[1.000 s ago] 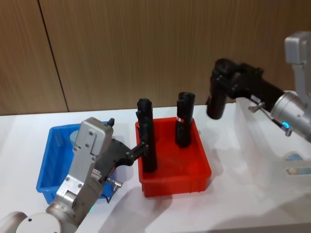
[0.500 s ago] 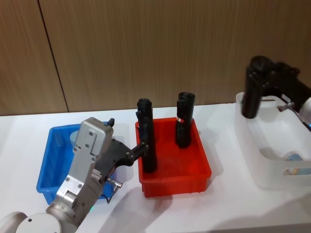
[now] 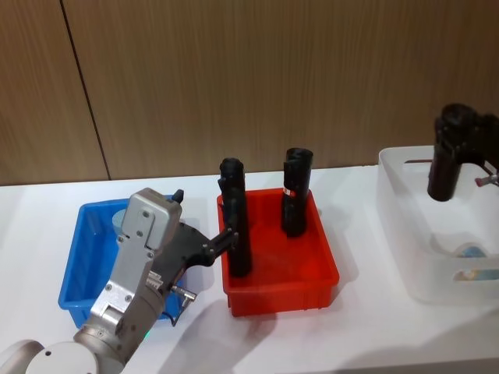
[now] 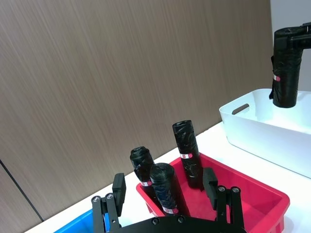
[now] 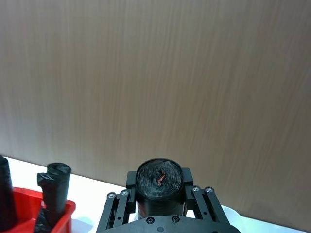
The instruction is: Pick the cotton swabs from the blue box and place them into the white box.
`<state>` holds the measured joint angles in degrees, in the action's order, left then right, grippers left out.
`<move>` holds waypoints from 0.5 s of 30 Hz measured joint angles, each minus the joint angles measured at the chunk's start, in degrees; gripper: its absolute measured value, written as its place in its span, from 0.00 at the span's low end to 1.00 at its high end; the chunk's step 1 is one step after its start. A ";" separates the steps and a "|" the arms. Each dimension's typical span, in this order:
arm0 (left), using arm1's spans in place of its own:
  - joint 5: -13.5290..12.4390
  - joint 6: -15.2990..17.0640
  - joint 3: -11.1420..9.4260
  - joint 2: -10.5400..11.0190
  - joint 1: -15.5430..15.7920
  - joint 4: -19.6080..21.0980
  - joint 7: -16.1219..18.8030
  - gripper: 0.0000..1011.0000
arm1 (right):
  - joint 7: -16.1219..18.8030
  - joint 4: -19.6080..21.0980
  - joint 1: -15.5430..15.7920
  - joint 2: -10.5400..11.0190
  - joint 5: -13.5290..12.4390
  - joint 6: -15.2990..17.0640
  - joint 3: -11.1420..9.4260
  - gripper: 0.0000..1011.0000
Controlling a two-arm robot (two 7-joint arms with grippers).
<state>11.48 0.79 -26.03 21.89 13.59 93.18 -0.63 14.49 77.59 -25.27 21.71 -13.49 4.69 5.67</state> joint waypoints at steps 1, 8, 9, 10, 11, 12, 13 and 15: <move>0.00 0.00 0.00 0.00 0.00 0.00 0.00 0.99 | 0.02 -0.73 -0.25 0.04 0.06 -0.29 -0.06 0.54; 0.00 0.00 0.00 0.00 0.00 0.00 0.00 0.99 | 1.34 -3.74 -1.35 0.08 0.14 -1.58 -0.12 0.74; 0.00 0.00 0.00 0.00 0.00 0.00 0.00 0.99 | 1.56 -3.98 -1.45 0.08 0.16 -1.78 -0.12 0.76; 0.00 0.00 0.00 0.00 0.00 0.00 0.00 0.99 | 1.75 -4.21 -1.56 0.08 0.17 -1.90 -0.12 0.78; 0.00 0.00 0.00 0.00 0.00 0.00 0.00 0.99 | 1.90 -4.41 -1.63 0.08 0.18 -2.04 -0.11 0.80; 0.00 0.00 0.00 0.00 0.00 0.00 0.00 0.99 | 2.21 -4.86 -1.80 0.08 0.20 -2.28 -0.10 0.85; 0.00 0.00 0.00 0.00 0.00 0.00 0.00 0.99 | 2.32 -5.02 -1.86 0.08 0.21 -2.37 -0.09 0.86; 0.00 0.00 0.00 0.00 0.00 0.00 0.00 0.99 | 2.74 -5.38 -1.98 0.08 0.24 -2.68 -0.07 0.92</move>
<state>11.48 0.79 -26.03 21.90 13.59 93.18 -0.63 17.23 72.21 -27.24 21.80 -13.26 2.01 5.60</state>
